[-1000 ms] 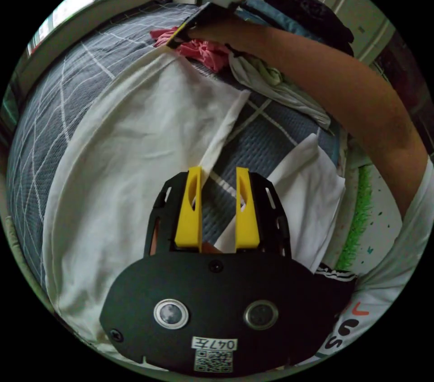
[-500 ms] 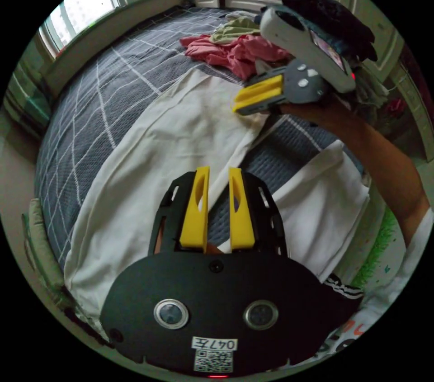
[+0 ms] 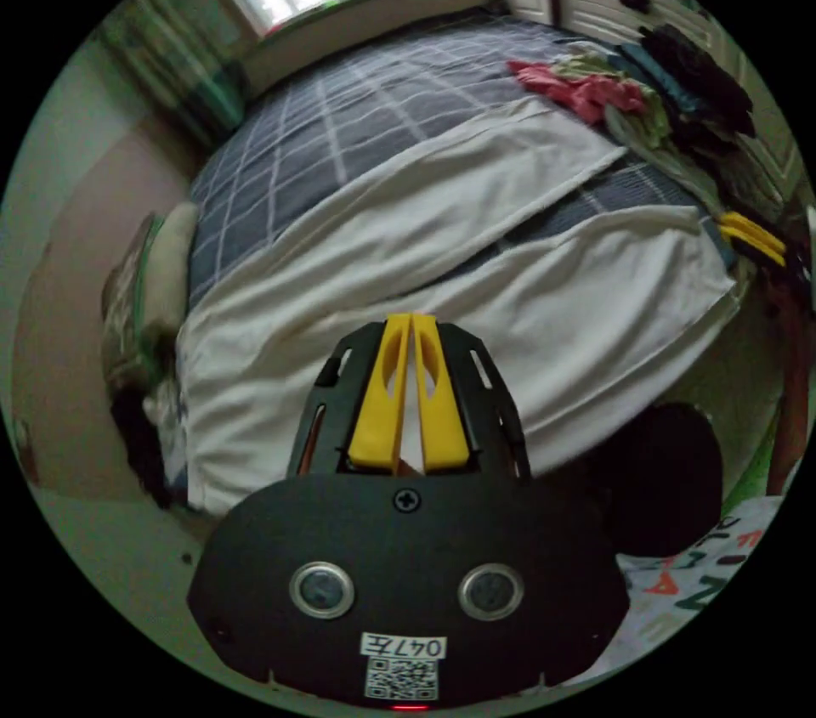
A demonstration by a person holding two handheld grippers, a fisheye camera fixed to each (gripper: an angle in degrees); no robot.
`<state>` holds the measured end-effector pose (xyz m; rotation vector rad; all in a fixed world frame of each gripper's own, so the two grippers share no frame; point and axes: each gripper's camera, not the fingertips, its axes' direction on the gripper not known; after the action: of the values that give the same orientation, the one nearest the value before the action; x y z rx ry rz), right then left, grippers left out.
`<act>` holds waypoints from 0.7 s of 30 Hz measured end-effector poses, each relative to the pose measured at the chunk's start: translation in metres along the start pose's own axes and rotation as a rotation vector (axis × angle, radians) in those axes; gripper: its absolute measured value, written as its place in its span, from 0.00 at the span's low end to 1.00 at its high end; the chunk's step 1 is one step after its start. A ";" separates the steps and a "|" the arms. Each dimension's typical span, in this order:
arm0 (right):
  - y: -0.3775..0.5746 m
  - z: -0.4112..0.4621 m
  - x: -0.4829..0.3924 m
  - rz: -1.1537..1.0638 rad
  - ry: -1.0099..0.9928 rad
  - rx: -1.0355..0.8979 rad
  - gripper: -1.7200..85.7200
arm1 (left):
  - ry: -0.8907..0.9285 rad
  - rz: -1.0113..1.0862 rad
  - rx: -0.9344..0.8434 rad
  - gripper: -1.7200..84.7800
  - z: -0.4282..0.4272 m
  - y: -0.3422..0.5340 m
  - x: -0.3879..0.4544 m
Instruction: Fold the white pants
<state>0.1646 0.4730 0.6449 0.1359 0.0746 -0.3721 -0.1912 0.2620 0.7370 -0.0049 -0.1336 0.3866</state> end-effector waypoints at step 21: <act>0.072 0.016 -0.063 -0.359 -0.052 -0.188 0.09 | -0.044 -0.400 -0.222 0.10 0.015 0.206 -0.121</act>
<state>0.1336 0.5591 0.6755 -0.0756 0.0824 -0.7240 -0.3815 0.4073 0.7297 -0.1858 -0.2160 -0.0290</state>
